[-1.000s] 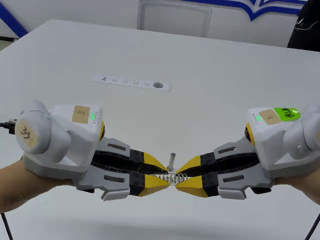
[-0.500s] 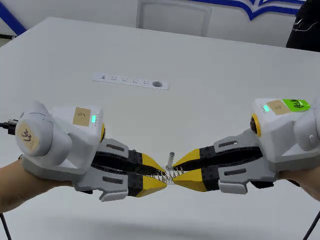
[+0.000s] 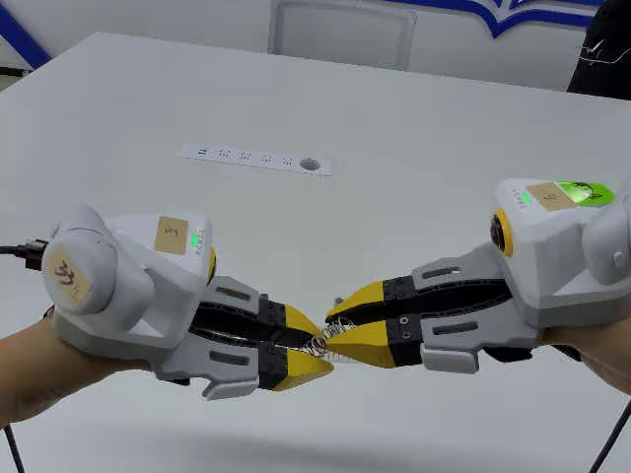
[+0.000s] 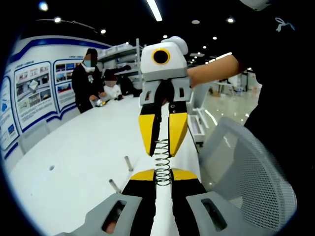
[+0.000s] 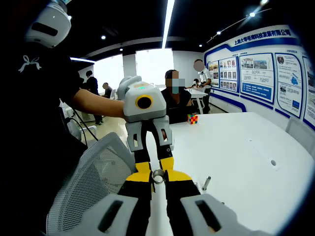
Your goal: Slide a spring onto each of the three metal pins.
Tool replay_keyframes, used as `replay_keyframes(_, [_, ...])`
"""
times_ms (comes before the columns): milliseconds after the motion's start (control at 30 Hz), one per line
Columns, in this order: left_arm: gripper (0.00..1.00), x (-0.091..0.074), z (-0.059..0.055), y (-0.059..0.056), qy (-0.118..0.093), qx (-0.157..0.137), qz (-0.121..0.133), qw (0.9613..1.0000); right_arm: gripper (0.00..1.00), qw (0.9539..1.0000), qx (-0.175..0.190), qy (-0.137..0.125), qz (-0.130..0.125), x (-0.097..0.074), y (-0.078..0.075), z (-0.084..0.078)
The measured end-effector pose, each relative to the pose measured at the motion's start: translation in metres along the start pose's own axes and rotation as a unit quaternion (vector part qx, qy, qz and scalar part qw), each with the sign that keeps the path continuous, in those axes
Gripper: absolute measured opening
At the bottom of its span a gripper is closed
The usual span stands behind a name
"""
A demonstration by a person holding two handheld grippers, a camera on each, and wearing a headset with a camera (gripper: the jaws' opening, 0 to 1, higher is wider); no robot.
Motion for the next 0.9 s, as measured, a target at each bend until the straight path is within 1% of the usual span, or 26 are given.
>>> replay_keyframes(133, [0.1, 0.001, 0.001, 0.0, -0.009, -0.001, 0.002, 1.0, 0.11, 0.9999, 0.001, -0.01, 0.0, 0.002, 0.001, 0.004])
replay_keyframes(200, [0.1, 0.0, -0.001, -0.001, -0.007, -0.003, 0.003, 1.0, 0.11, 0.9999, -0.011, -0.004, -0.002, 0.005, 0.002, 0.005])
replay_keyframes(367, [0.1, -0.001, -0.005, 0.0, 0.002, -0.011, 0.017, 0.9998, 0.1, 0.9999, -0.007, 0.005, -0.009, 0.008, -0.001, 0.003])
replay_keyframes(433, [0.1, -0.001, -0.006, 0.001, 0.001, -0.019, 0.017, 0.9997, 0.1, 0.9999, -0.004, 0.005, -0.01, 0.009, -0.001, 0.003])
replay_keyframes(567, [0.11, -0.003, -0.006, 0.003, -0.004, -0.022, 0.025, 0.9994, 0.1, 0.9999, -0.006, 0.009, -0.013, 0.011, -0.003, 0.005])
replay_keyframes(633, [0.12, -0.004, -0.005, 0.005, -0.008, -0.021, 0.036, 0.9991, 0.1, 0.9998, -0.005, 0.005, -0.019, 0.01, -0.006, 0.008])
replay_keyframes(700, [0.12, -0.006, -0.006, 0.008, 0.002, -0.013, 0.046, 0.9988, 0.11, 0.9996, -0.001, -0.009, -0.026, 0.007, -0.009, 0.013])
replay_keyframes(733, [0.13, -0.007, -0.006, 0.008, 0.005, -0.013, 0.047, 0.9988, 0.11, 0.9996, 0.0, -0.011, -0.028, 0.006, -0.01, 0.014])
replay_keyframes(833, [0.16, -0.01, -0.006, 0.011, -0.004, -0.026, 0.055, 0.9981, 0.11, 0.9993, -0.006, -0.001, -0.036, 0.002, -0.015, 0.014])
replay_keyframes(900, [0.19, -0.013, -0.007, 0.013, -0.006, -0.028, 0.062, 0.9976, 0.11, 0.9991, -0.005, 0.002, -0.042, -0.002, -0.019, 0.012])
Point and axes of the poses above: the centre of the closed fingertips' face, and the gripper's own axes: x roughly forward along the fingers, y roughly to its left, z roughly out of its top, the point moved 9 cm from there along -x, roughly backward along the fingers, and after that the axes turned 2 degrees about -y, right-handed, at the moved point
